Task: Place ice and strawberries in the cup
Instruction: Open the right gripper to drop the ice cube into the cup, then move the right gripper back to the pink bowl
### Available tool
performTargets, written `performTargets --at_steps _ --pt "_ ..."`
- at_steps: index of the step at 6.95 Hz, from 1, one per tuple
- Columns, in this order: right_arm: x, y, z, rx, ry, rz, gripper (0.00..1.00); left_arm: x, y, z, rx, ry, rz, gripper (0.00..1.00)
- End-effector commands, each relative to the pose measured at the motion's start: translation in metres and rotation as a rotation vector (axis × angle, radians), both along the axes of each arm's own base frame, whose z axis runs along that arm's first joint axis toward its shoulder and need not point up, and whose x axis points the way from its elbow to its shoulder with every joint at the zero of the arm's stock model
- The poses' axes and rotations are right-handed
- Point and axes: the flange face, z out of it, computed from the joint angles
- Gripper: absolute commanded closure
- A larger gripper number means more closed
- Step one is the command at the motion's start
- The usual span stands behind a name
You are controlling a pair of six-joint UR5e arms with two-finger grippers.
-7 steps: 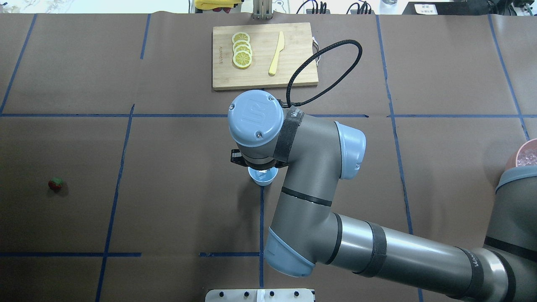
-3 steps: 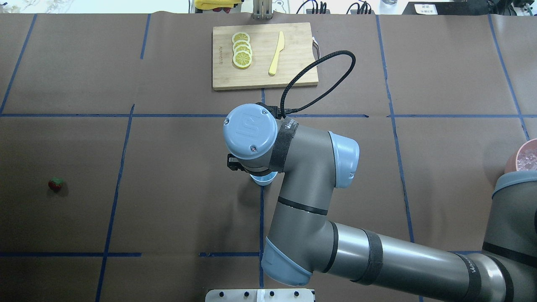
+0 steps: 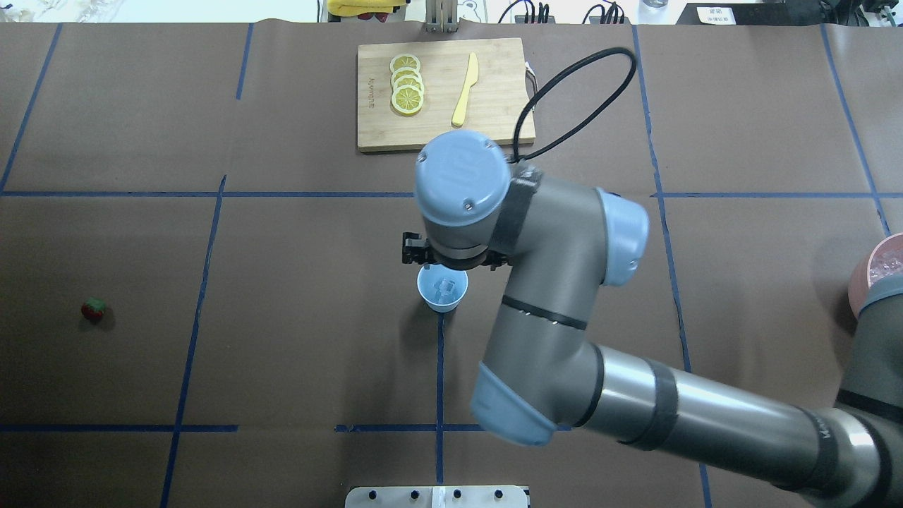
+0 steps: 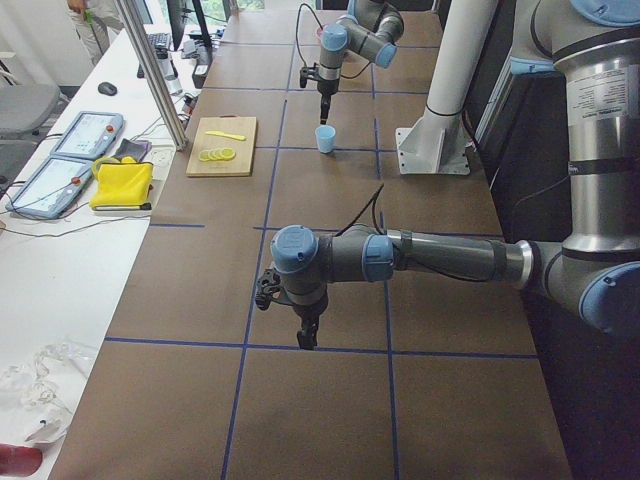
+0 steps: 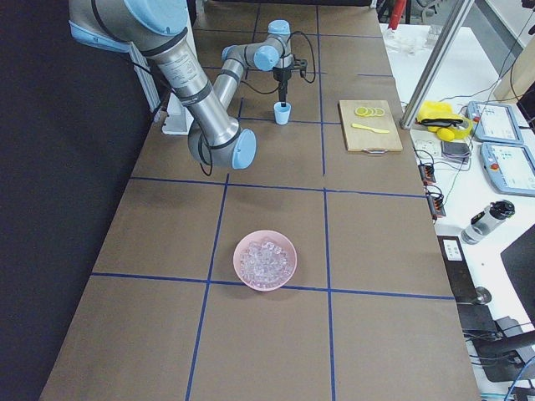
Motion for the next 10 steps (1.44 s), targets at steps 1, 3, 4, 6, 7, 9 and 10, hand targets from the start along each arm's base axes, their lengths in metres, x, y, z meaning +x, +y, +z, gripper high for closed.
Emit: performTargets --at_steps 1,3,4,6,7,9,10 --pt "0.094 -0.011 0.053 0.084 -0.002 -0.079 0.01 0.0 0.0 0.001 -0.004 0.0 0.0 0.0" --pt "0.2 -0.011 0.134 0.156 0.051 -0.205 0.01 0.0 0.001 0.001 -0.006 0.0 0.0 0.0" --pt "0.257 -0.014 0.167 0.174 0.063 -0.255 0.01 0.0 0.001 0.001 -0.004 0.0 0.0 0.0" --pt "0.348 -0.009 0.255 0.226 0.049 -0.324 0.01 0.0 0.001 0.001 -0.007 0.0 0.0 0.0" --pt "0.383 0.003 0.294 0.248 0.055 -0.351 0.01 0.0 0.002 0.001 -0.007 0.0 0.0 0.0" --pt "0.446 0.026 0.37 0.293 0.099 -0.432 0.03 0.0 0.002 0.001 -0.007 0.0 0.0 0.0" --pt "0.468 0.032 0.404 0.294 0.114 -0.481 0.04 0.0 0.002 0.0 -0.006 0.0 0.0 0.0"
